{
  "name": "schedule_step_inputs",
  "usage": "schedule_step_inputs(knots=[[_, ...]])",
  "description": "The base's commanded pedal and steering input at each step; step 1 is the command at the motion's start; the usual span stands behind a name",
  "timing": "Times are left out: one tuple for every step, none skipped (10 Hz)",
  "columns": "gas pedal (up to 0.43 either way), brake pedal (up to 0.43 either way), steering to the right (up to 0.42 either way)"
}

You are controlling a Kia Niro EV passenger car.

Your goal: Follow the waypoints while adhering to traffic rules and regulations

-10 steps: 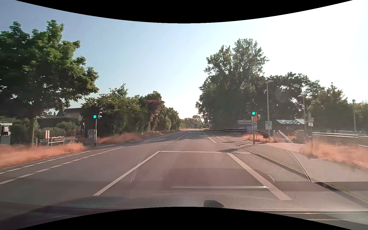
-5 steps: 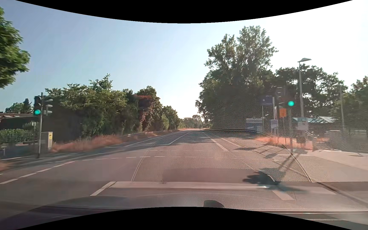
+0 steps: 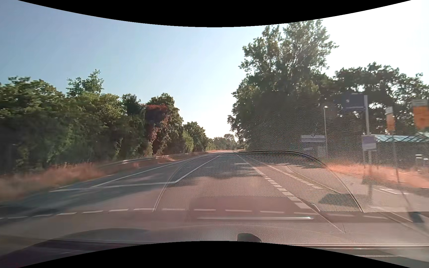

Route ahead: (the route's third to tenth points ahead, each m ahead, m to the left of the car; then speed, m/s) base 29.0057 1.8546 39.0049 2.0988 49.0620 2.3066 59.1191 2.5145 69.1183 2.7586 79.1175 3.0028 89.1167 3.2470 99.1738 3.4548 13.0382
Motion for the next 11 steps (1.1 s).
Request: schedule_step_inputs(knots=[[0.028,0.0,-0.002],[0.028,0.0,-0.002],[0.028,0.0,-0.002],[0.028,0.0,-0.003],[0.028,0.0,-0.002],[0.028,0.0,-0.003],[0.028,0.0,-0.002],[0.028,0.0,-0.002],[0.028,0.0,-0.002],[0.028,0.0,-0.003],[0.028,0.0,-0.002]])
